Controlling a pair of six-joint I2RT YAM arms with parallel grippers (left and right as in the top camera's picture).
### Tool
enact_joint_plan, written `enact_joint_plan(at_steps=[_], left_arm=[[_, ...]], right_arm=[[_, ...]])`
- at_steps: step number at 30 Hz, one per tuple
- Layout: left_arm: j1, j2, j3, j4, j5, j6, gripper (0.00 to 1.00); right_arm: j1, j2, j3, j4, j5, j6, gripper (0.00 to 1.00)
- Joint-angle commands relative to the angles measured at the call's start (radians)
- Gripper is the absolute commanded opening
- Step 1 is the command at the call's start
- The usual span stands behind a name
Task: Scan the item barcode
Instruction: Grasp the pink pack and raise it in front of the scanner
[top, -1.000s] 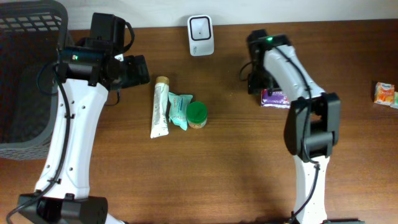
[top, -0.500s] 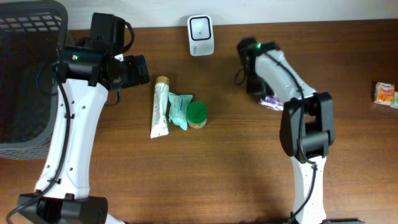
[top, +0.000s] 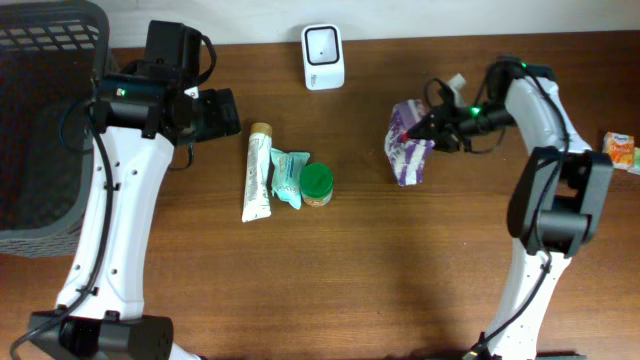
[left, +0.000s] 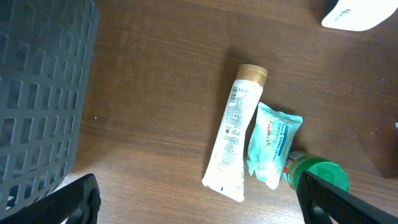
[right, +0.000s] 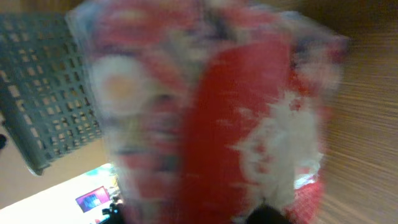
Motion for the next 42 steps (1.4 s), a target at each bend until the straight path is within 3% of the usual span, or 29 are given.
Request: enact_joint_plan(at_steps=[1,4,6,7,14,16,18,21,22,24,27,32,35,37,42], left_arm=[[-0.005,0.002,0.0,0.001,-0.007,0.005,0.99],[-0.005,0.002,0.0,0.001,-0.007,0.005,0.99],[-0.005,0.002,0.0,0.001,-0.007,0.005,0.99],[-0.005,0.002,0.0,0.001,-0.007,0.005,0.99],[-0.005,0.002,0.0,0.001,-0.007,0.005,0.99],[-0.005,0.002,0.0,0.001,-0.007,0.005,0.99],[-0.005,0.002,0.0,0.001,-0.007,0.005,0.99],[-0.005,0.002,0.0,0.001,-0.007,0.005,0.99],[-0.005,0.002,0.0,0.001,-0.007,0.005,0.99],[-0.005,0.002,0.0,0.001,-0.007,0.005,0.99],[-0.005,0.002,0.0,0.001,-0.007,0.005,0.99],[-0.005,0.002,0.0,0.001,-0.007,0.005,0.99],[-0.005,0.002,0.0,0.001,-0.007,0.005,0.99],[-0.005,0.002,0.0,0.001,-0.007,0.005,0.99],[-0.005,0.002,0.0,0.001,-0.007,0.005,0.99]], right_arm=[[-0.084,-0.013,0.029,-0.011,0.237,0.055,0.63],[-0.121,-0.013,0.146,-0.108,0.399,0.053,0.68],[-0.123,-0.013,0.203,-0.129,0.483,0.043,0.94],[-0.123,-0.013,0.208,-0.112,0.49,0.011,0.99],[-0.141,0.047,0.186,-0.007,0.515,-0.091,0.99],[-0.142,0.087,0.186,-0.008,0.399,-0.136,0.99],[-0.141,0.121,0.186,-0.008,0.313,-0.164,0.81],[-0.132,0.153,0.185,-0.012,0.309,-0.165,0.74],[-0.128,0.153,0.184,-0.015,0.308,-0.165,0.67],[-0.119,0.153,0.184,-0.021,0.309,-0.165,0.47],[-0.087,0.153,0.181,-0.037,0.303,-0.164,0.04],[-0.037,0.126,0.2,-0.089,-0.077,-0.143,0.04],[-0.014,0.077,0.253,-0.091,-0.086,0.015,0.04],[0.018,0.027,0.291,-0.091,-0.014,0.112,0.04],[0.167,-0.113,0.418,-0.076,0.556,0.501,0.04]])
